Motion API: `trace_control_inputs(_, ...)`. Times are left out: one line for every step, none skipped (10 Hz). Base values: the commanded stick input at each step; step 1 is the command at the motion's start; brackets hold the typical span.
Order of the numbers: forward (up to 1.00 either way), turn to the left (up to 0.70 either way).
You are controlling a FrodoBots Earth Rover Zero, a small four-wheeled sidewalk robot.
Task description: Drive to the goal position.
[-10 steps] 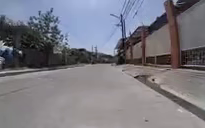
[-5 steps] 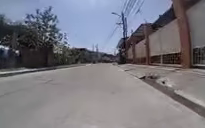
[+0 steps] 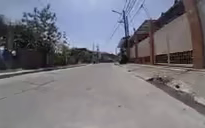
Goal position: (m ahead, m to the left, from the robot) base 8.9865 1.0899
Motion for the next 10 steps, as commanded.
trace_control_inputs(1.00,-0.28)
trace_control_inputs(1.00,-0.39)
trace_control_inputs(1.00,-0.14)
trace_control_inputs(1.00,0.01)
trace_control_inputs(1.00,0.01)
trace_control_inputs(1.00,0.01)
trace_control_inputs(1.00,0.01)
trace_control_inputs(1.00,0.01)
trace_control_inputs(1.00,0.01)
trace_control_inputs(1.00,0.01)
